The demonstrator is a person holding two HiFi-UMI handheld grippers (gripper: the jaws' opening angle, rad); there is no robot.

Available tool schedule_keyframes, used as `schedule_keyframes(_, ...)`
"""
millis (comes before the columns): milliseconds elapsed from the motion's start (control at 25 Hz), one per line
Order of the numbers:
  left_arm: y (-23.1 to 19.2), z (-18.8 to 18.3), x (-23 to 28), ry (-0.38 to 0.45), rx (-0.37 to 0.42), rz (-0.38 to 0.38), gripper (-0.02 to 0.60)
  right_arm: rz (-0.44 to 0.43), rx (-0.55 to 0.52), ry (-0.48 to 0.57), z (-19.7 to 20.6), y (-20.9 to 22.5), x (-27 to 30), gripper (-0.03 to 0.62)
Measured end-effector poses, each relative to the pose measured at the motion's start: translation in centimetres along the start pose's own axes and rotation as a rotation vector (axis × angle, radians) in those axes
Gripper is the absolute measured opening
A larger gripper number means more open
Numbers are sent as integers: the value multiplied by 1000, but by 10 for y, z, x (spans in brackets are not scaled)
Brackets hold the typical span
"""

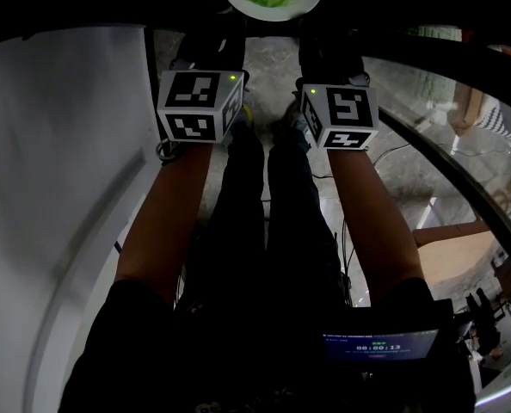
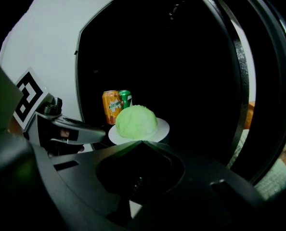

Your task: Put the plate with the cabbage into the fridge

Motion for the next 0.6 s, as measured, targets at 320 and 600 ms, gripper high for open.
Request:
schedule_keyframes(320, -13, -42, -53, 179, 22, -64, 3, 2, -20, 65, -36, -3, -36, 5)
schedule_keyframes(600, -3, -69, -78, 263, 31, -65, 3, 15, -44, 101, -58, -5, -53, 5)
Point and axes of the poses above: the fingertips, and each gripper's own axes: x forward along the fingers, y to its right, z out of its underside, the point moved 3 cm from there along -x, backward along the fingers, and after that the axes turned 6 degrees about -z, right-handed, at the moved point
